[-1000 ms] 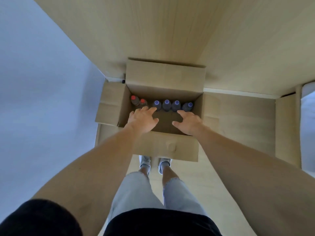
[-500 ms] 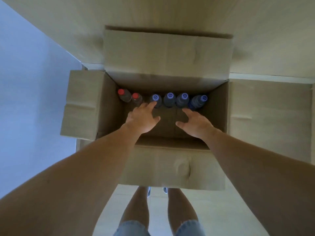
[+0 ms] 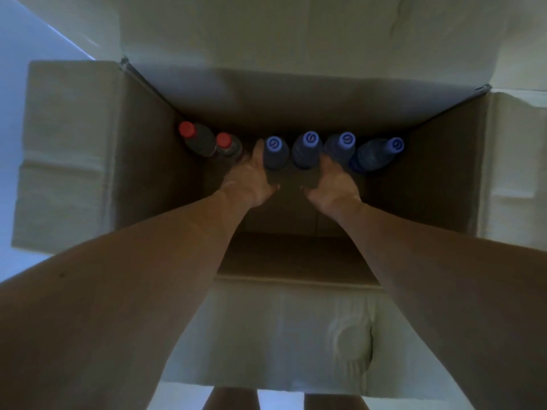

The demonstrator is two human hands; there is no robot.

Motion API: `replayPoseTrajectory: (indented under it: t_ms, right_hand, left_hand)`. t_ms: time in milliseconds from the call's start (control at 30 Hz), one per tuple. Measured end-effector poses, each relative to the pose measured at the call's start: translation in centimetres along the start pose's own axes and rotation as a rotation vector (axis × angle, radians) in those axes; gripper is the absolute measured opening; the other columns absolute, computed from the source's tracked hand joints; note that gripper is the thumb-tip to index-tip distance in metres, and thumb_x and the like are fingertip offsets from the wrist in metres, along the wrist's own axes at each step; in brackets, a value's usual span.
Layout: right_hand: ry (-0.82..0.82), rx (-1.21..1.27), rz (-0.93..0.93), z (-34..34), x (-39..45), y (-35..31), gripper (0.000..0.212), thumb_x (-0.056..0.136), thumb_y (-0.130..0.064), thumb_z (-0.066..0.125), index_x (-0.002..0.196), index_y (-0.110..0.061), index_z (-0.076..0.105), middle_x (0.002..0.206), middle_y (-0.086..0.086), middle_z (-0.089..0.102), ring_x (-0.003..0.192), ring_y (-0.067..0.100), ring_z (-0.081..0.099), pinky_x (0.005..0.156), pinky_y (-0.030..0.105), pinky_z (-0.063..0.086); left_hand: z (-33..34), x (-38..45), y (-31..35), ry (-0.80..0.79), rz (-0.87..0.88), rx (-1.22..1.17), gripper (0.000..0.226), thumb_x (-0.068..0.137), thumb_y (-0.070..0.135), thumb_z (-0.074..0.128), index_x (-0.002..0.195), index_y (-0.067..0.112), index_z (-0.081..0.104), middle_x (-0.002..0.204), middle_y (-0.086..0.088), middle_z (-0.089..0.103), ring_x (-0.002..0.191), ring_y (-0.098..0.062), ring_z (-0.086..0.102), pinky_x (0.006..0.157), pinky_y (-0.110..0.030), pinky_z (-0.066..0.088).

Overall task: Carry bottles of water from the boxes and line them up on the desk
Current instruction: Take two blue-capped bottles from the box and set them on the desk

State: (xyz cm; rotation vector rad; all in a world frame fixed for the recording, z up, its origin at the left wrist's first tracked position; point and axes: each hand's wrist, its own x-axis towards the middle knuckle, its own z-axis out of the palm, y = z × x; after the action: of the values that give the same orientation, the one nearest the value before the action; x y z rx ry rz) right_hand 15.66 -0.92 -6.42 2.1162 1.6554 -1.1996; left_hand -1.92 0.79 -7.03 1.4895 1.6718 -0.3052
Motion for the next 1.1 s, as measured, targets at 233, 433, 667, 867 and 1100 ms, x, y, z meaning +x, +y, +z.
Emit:
replayPoseTrajectory:
  t_ms: [233,433,667,867,1100]
  right_hand:
    - [0.168,0.265,-0.02,1.5,3.7,0.5,0.087,0.088,-0.017,0.069,0.157,-0.021,0.017,0.161,0.003,0.028,0.145,0.025,0.032,0.115,0.039,0.036]
    - [0.204,0.415,-0.091,2.4,5.1,0.9,0.079,0.084,-0.001,0.067,0.151,-0.02,0.029,0.15,0.006,0.042,0.139,0.026,0.042,0.111,0.044,0.04]
    - [0.271,0.275,-0.14,2.7,6.8,0.7,0.078,0.081,-0.001,0.069,0.149,-0.017,0.034,0.149,0.009,0.039,0.135,0.031,0.043,0.106,0.041,0.042]
    - [0.302,0.088,-0.196,3.5,7.5,1.2,0.081,0.079,-0.011,0.077,0.148,-0.018,0.036,0.149,0.006,0.035,0.131,0.031,0.046,0.097,0.044,0.047]
    - [0.289,0.084,-0.229,3.0,8.2,1.6,0.065,0.082,-0.012,0.074,0.138,-0.016,0.04,0.137,0.01,0.052,0.121,0.035,0.055,0.088,0.044,0.048]
  left_hand:
    - [1.9,4.8,-0.3,0.021,-0.05,-0.225,0.11,0.084,0.026,0.081,0.161,0.016,0.002,0.162,-0.008,0.032,0.146,-0.029,0.036,0.118,-0.04,0.032]
    - [3.6,7.0,-1.0,0.101,-0.068,-0.392,0.104,0.076,0.015,0.087,0.157,0.015,0.022,0.154,-0.005,0.043,0.141,-0.024,0.043,0.115,-0.03,0.034]
    - [4.8,8.9,-1.7,0.176,-0.074,-0.441,0.097,0.073,0.014,0.089,0.152,0.014,0.032,0.148,-0.005,0.051,0.135,-0.023,0.049,0.106,-0.025,0.036]
    - [5.8,9.9,-2.2,0.293,-0.056,-0.433,0.081,0.073,0.018,0.088,0.141,0.012,0.046,0.137,-0.012,0.058,0.126,-0.027,0.055,0.1,-0.029,0.041]
    - [5.7,9.3,-2.7,0.313,0.022,-0.532,0.075,0.07,0.009,0.09,0.136,0.006,0.053,0.137,-0.011,0.061,0.129,-0.027,0.055,0.108,-0.032,0.042]
